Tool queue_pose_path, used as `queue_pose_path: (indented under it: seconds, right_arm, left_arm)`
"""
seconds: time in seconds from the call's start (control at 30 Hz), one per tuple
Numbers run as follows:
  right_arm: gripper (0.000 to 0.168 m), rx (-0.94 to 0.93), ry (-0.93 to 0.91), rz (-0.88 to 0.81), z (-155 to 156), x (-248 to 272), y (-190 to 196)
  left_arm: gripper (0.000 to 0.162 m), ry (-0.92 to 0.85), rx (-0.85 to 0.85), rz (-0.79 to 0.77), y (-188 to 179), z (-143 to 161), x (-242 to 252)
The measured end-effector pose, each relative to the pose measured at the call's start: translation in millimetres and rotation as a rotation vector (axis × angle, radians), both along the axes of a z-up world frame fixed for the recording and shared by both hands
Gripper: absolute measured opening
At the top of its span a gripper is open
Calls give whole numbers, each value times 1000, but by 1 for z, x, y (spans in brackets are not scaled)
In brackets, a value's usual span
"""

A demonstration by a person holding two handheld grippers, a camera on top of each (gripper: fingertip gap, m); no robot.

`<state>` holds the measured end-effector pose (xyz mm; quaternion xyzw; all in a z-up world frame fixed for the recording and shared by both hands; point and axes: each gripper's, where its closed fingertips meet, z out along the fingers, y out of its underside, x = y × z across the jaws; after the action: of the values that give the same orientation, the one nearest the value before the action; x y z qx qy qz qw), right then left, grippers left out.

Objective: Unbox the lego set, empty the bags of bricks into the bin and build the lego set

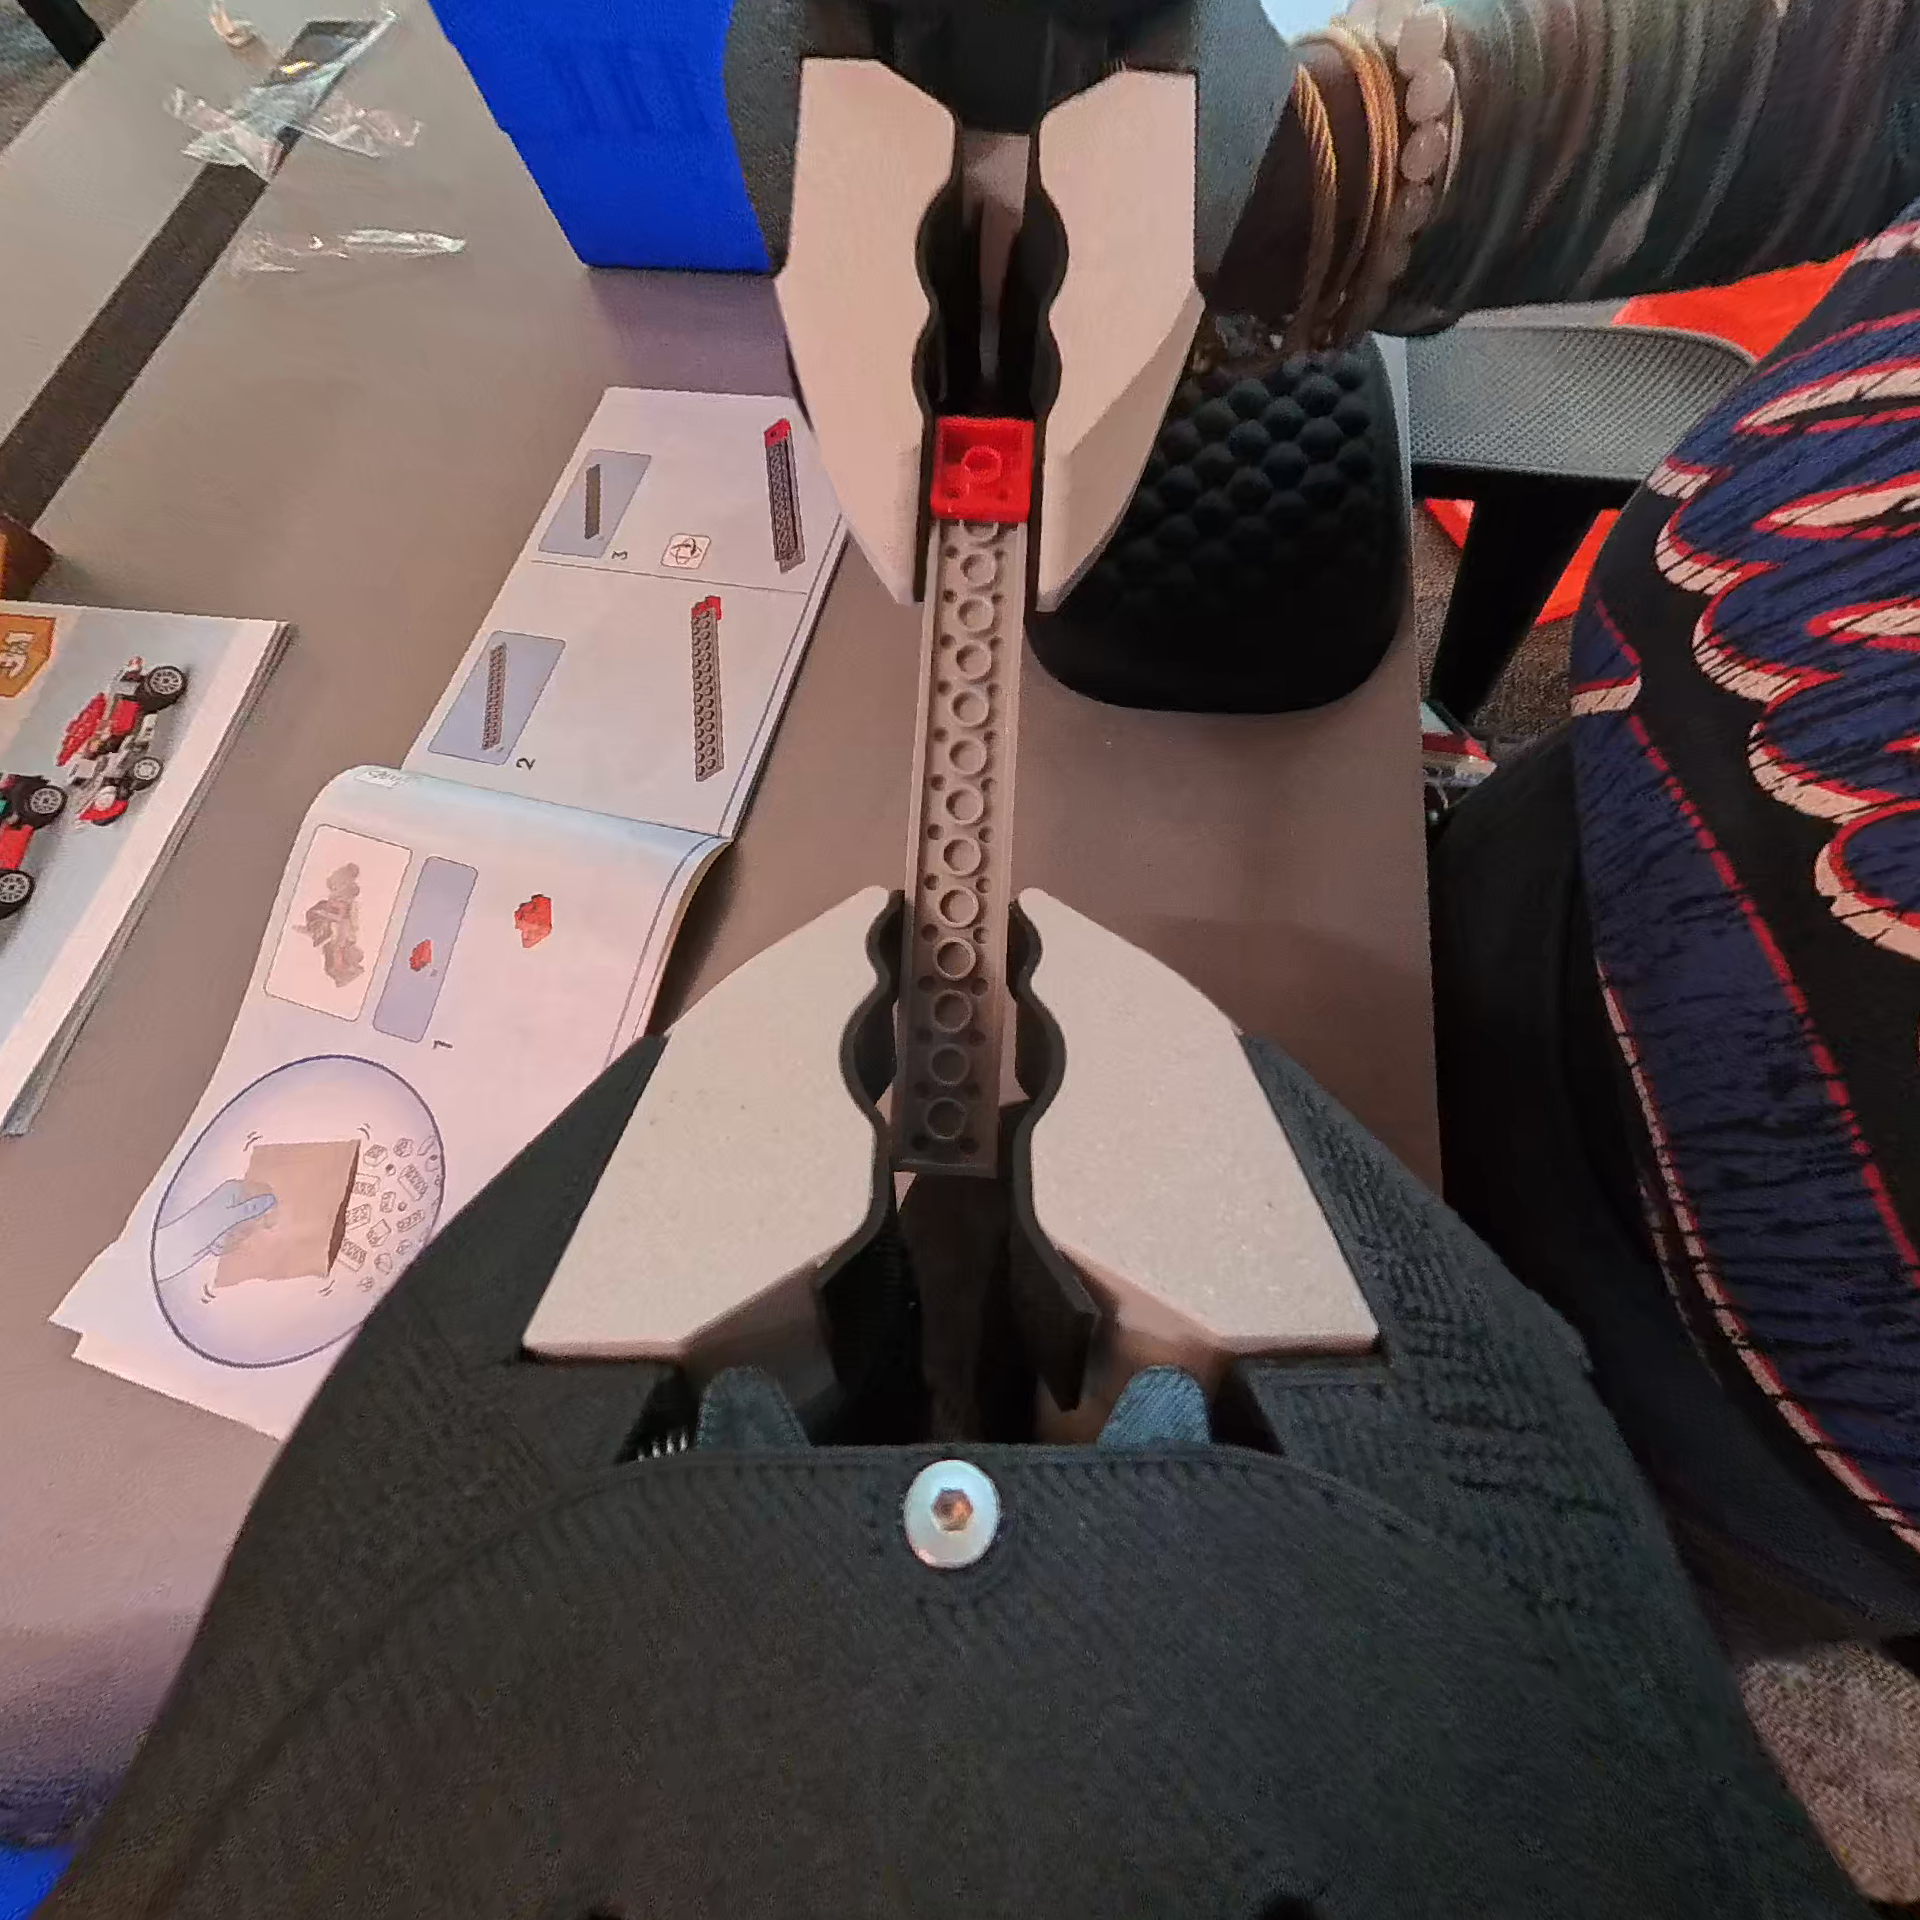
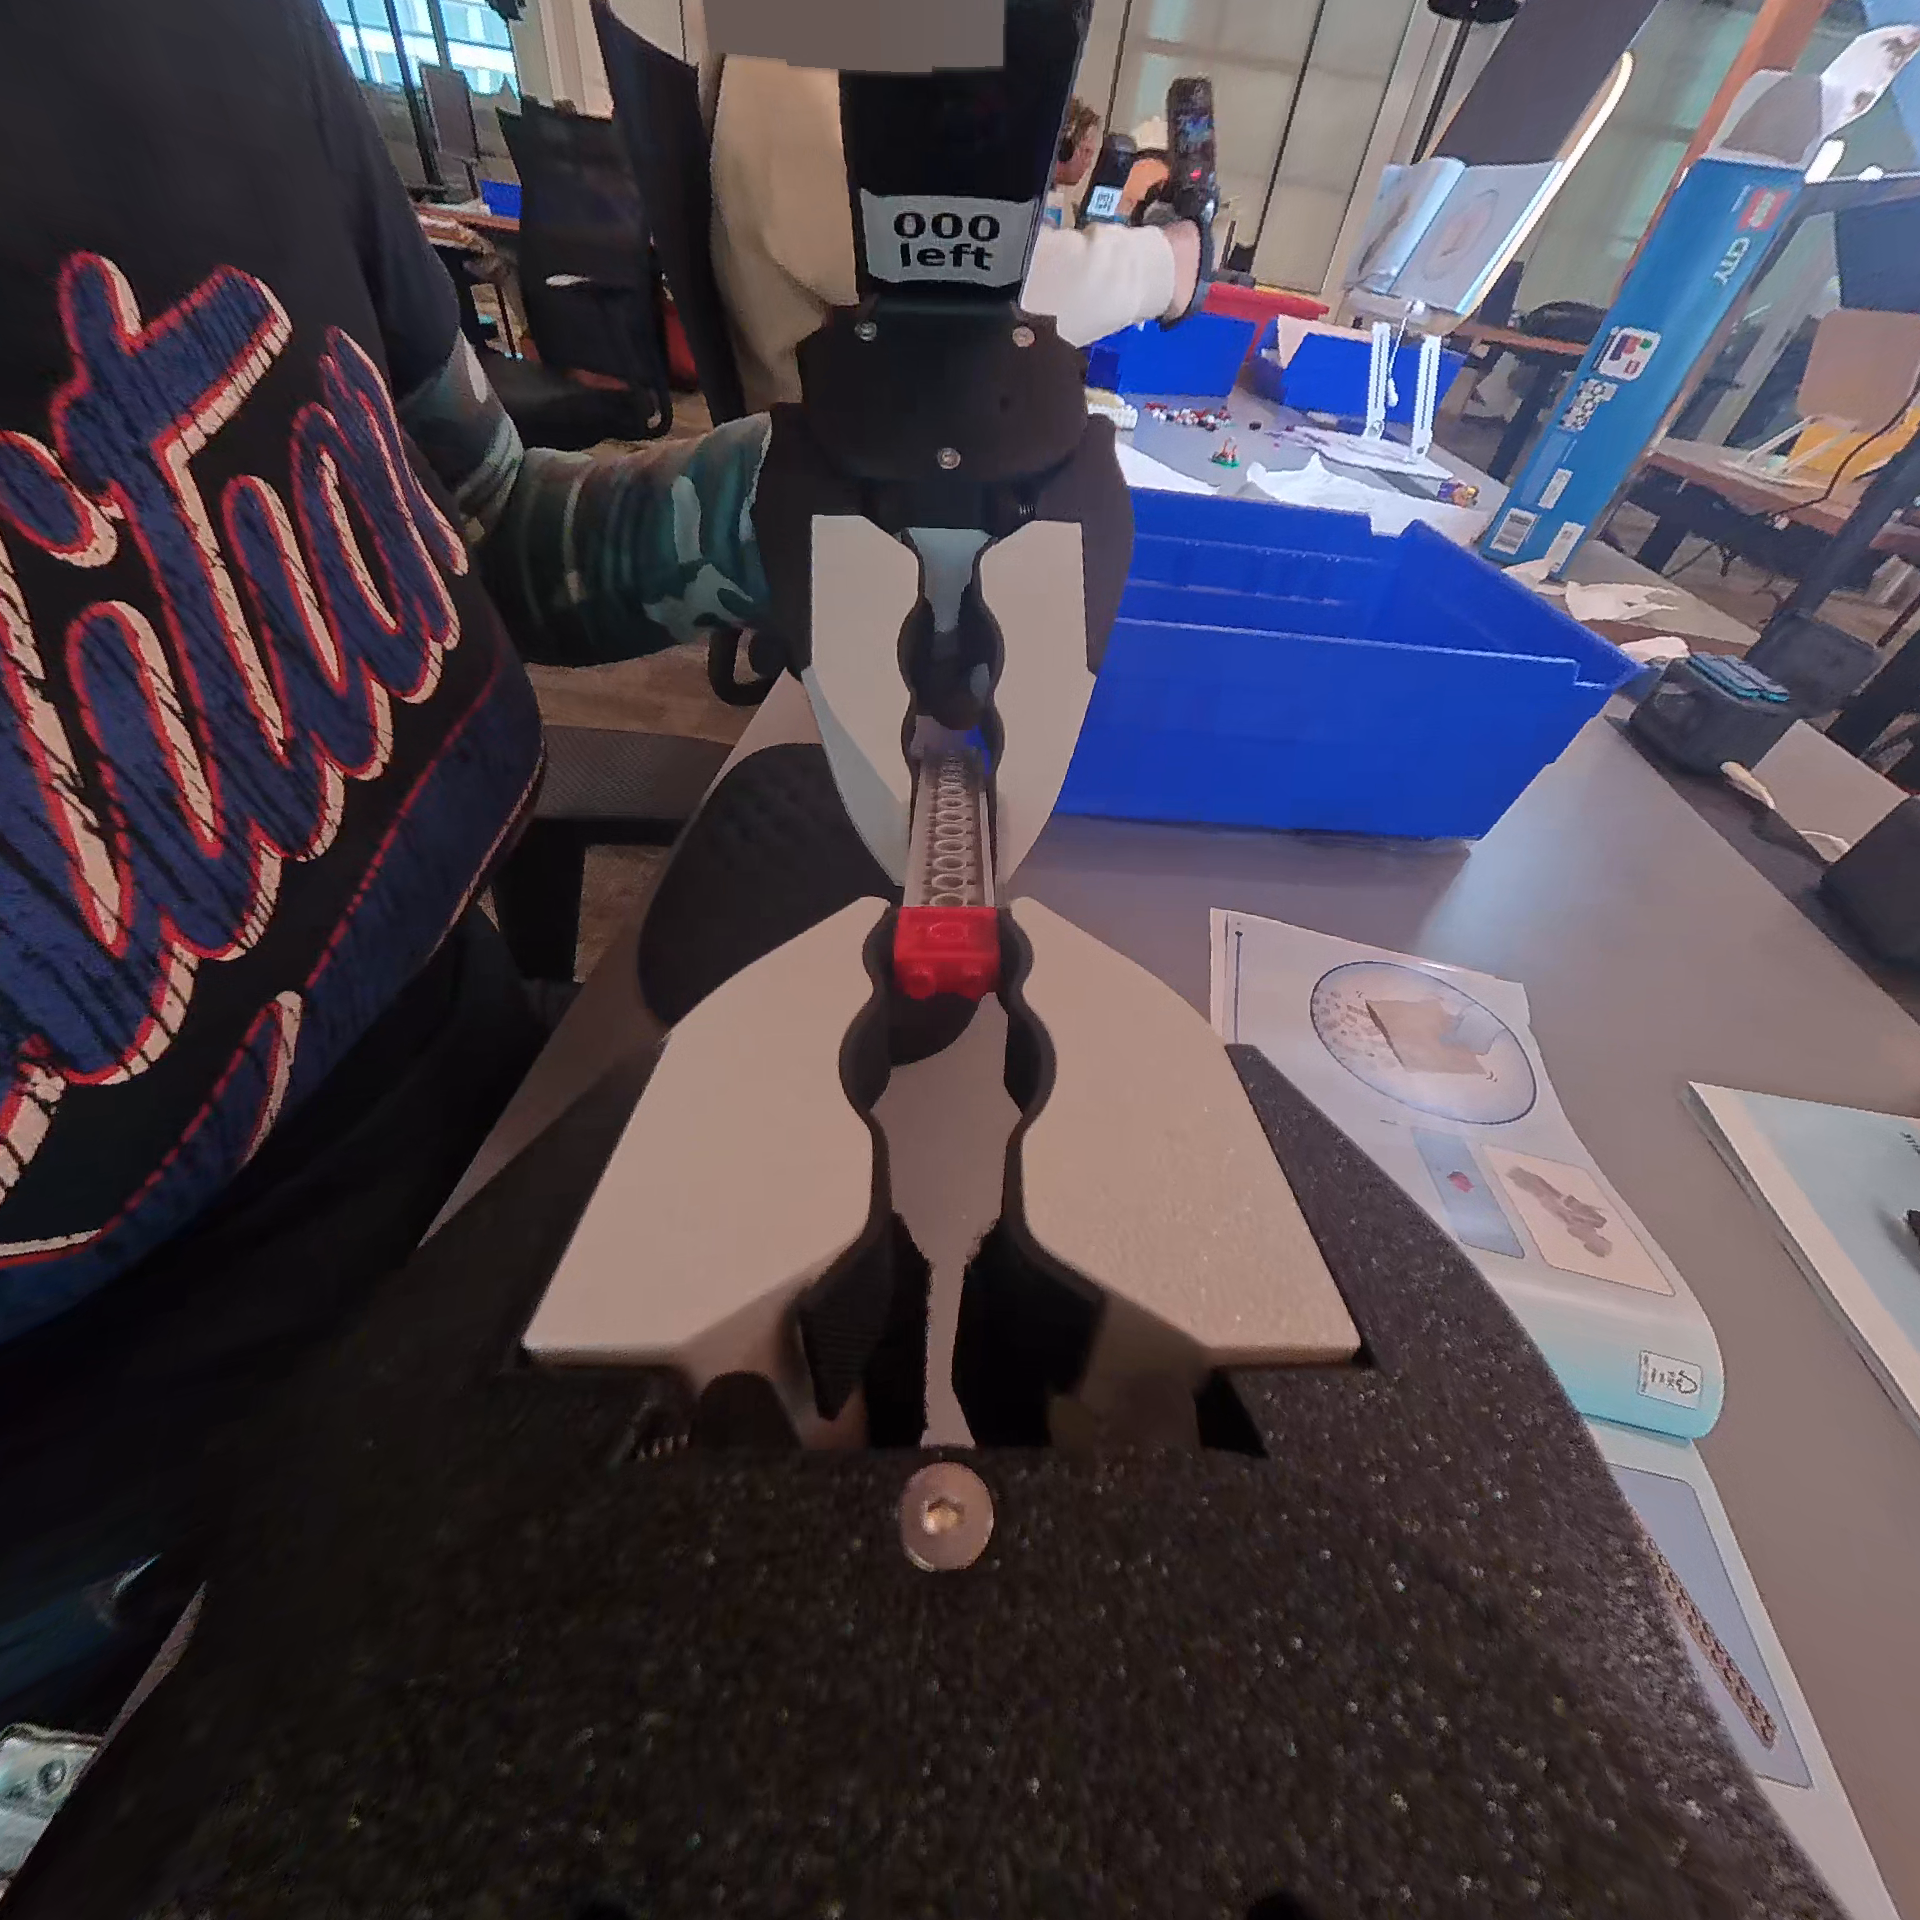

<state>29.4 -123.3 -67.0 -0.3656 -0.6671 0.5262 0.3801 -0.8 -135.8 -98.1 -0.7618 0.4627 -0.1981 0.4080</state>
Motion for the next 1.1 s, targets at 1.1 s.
queue_pose_path:
  seconds: [1.1]
  right_arm:
    - [17,-147,240,-206,13,19,54]
  left_arm:
    - [30,723,-580,401,54,-83,-365]
